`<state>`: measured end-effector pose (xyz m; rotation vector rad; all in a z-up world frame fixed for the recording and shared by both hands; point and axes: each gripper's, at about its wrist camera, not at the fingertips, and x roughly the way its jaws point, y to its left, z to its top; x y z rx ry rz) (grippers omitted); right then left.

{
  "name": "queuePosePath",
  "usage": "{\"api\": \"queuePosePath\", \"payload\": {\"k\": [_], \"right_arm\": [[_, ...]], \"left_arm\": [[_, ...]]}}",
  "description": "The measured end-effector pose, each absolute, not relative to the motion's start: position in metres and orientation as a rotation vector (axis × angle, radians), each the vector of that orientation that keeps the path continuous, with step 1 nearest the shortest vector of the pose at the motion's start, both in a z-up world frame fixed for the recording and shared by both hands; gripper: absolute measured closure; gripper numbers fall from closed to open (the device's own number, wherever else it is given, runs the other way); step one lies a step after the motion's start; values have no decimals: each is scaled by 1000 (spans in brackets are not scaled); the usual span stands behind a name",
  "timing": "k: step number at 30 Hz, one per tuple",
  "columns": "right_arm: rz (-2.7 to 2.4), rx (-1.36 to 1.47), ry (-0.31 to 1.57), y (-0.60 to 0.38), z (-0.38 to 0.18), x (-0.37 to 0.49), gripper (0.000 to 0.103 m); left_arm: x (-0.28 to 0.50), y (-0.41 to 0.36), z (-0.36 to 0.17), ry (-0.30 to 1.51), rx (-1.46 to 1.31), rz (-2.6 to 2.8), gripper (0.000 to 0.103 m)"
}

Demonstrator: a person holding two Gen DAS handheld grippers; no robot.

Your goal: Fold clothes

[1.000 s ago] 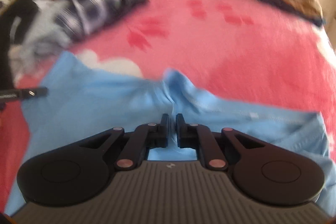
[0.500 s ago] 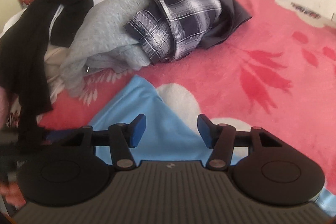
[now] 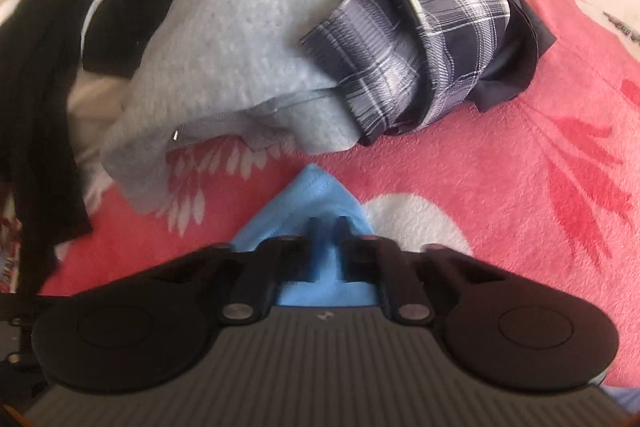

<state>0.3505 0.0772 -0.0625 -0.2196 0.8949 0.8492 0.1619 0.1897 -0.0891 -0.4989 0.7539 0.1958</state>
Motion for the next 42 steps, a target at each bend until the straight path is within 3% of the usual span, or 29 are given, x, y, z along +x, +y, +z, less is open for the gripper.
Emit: {"api": "queuePosePath", "payload": {"k": [6,11,12,13,15,17,18,19,20,25,30,33,35,36,37,42], "right_arm": [[876,-170,738,72,-39,330,103],[783,-180,834,83,-51,349,96],[779,-177,860,83,-57,352,85],[777,-180,868,86,-61,352,67],[775,-185,882,91,-69,353,49],[772,-204,877,96,-73,351,51],[770,-221,866,97,-74,348,62],[768,-239,854,99,-74,345,91],[786,-223,834,98,-70,341,100],[885,-174,689,93,-56,327,100],[869,-193,671,111,-76,335,100],[834,-190,715,119,-88,343,93],[824,-153,720,112,-81,347,77],[821,-140,717,105,-74,348,57],[821,-136,706,96,-67,348,44],[787,-106,683,14,-22,350,41]], "left_arm": [[153,191,-87,727,-537,202,99],[152,195,-93,731,-549,190,99],[152,196,-94,729,-556,189,99],[152,196,-95,728,-558,190,99],[152,196,-95,724,-557,193,99],[152,195,-95,720,-554,198,99],[152,195,-94,718,-552,200,99],[152,194,-93,713,-550,202,99],[150,195,-92,704,-550,208,99],[143,200,-87,661,-548,247,99],[146,206,-90,671,-564,279,99],[146,211,-93,668,-617,286,97],[145,216,-95,662,-656,286,95],[144,219,-96,659,-675,284,95],[144,221,-96,655,-693,282,94],[142,224,-92,638,-726,294,93]]}}
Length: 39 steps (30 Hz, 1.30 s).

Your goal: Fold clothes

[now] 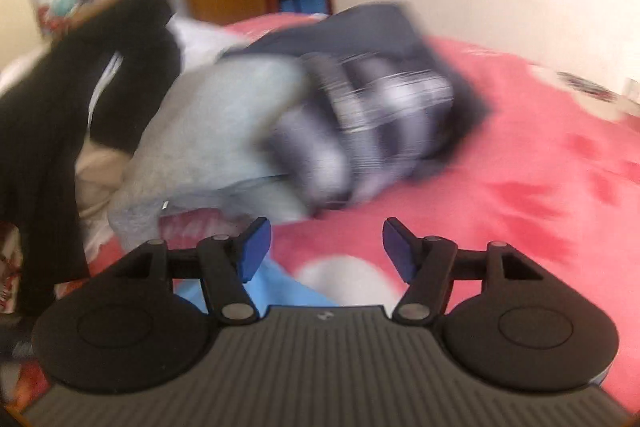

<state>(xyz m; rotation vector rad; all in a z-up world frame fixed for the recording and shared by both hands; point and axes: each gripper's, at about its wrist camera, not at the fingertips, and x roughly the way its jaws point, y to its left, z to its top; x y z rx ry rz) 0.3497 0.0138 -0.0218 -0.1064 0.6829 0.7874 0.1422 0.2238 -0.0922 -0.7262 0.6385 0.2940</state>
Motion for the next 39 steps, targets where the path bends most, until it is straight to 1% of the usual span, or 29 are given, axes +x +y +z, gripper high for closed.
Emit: {"api": "queuePosePath", "payload": {"k": [3,5,6,7,9,13,15,16,22,24,25,27,30,31,32,33,36,39], "right_arm": [[660,-29,679,-53,-1,355,41],[579,-9,682,-89,6,354,44],[547,-12,687,-103,7,351,50],[515,-16,691,-117,8,348,59],[502,-19,724,-137,1,339,67],[513,-7,782,-149,-19,325,76],[519,5,798,-145,-26,322,76],[523,10,801,-143,-28,322,76],[485,50,820,-136,-30,329,75],[477,18,823,-141,-32,323,70],[473,2,824,-144,-33,321,64],[475,-60,838,-145,-39,315,55],[495,-168,887,-140,-56,312,55],[497,-197,896,-138,-61,312,61],[482,-210,894,-137,-64,311,74],[466,-223,891,-137,-66,310,103],[441,-145,819,-148,-52,293,103],[421,-67,846,-162,-50,280,103]], "left_arm": [[142,224,-86,621,-711,321,88],[142,223,-83,614,-685,344,87],[142,222,-81,609,-665,359,87],[142,220,-79,602,-644,375,87],[142,215,-73,579,-600,392,86],[147,197,-65,560,-521,360,82],[154,185,-65,573,-491,314,79],[159,180,-67,584,-481,293,76],[171,173,-86,656,-489,269,75],[171,176,-91,657,-490,263,75],[169,178,-92,656,-488,261,75],[168,180,-94,655,-489,259,75],[173,179,-97,653,-493,267,75],[172,178,-97,653,-491,268,75],[171,177,-96,652,-489,268,75],[170,178,-96,652,-489,267,75],[169,179,-94,651,-494,265,76],[169,178,-94,649,-489,269,76]]}}
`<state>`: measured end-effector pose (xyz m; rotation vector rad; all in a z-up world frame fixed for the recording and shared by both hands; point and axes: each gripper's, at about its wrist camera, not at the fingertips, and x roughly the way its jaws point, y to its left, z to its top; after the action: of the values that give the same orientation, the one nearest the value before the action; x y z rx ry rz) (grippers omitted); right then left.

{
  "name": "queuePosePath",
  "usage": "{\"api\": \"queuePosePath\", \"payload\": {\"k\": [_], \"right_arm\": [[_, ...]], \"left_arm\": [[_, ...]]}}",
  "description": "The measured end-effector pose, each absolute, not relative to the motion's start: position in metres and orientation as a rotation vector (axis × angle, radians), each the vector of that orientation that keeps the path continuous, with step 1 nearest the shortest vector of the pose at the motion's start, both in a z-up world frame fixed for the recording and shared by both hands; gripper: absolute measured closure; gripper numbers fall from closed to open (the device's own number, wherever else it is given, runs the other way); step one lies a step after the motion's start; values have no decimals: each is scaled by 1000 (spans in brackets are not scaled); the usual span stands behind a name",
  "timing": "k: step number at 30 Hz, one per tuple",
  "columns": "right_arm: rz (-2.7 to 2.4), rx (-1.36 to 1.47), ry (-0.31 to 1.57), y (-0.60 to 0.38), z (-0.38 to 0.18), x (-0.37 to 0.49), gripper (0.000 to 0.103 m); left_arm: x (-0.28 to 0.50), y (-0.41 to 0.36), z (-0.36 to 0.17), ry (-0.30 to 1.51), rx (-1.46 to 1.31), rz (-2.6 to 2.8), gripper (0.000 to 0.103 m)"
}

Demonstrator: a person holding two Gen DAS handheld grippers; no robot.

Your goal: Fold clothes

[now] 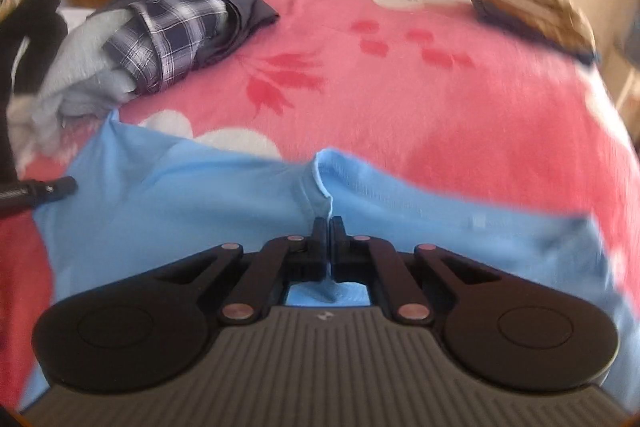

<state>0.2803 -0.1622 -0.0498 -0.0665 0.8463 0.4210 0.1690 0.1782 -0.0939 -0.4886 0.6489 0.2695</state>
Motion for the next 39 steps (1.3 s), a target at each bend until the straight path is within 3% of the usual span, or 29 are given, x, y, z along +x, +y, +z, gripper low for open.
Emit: {"api": "queuePosePath", "payload": {"k": [8,11,13,18,21,22,23,24,25,39], "right_arm": [[331,24,928,-182,-69,281,98],[350,67,872,-185,-57,282,86],[367,130,846,-188,-49,289,71],[377,307,901,-187,-52,330,54],[365,420,973,-186,-66,354,54],[358,451,997,-186,-72,360,59],[350,481,1020,-186,-78,365,69],[343,503,1016,-187,-81,367,97],[337,525,1011,-188,-84,369,101],[283,620,909,-197,-105,380,101]], "left_arm": [[169,176,-94,647,-481,278,75],[169,175,-94,645,-474,282,75],[169,175,-94,643,-474,285,75],[169,175,-95,635,-483,287,75],[169,177,-94,631,-493,291,76],[170,178,-94,631,-493,294,76],[170,178,-94,630,-493,298,76],[170,179,-95,630,-495,302,77],[171,180,-95,630,-498,304,79],[171,183,-96,616,-479,307,81]]}}
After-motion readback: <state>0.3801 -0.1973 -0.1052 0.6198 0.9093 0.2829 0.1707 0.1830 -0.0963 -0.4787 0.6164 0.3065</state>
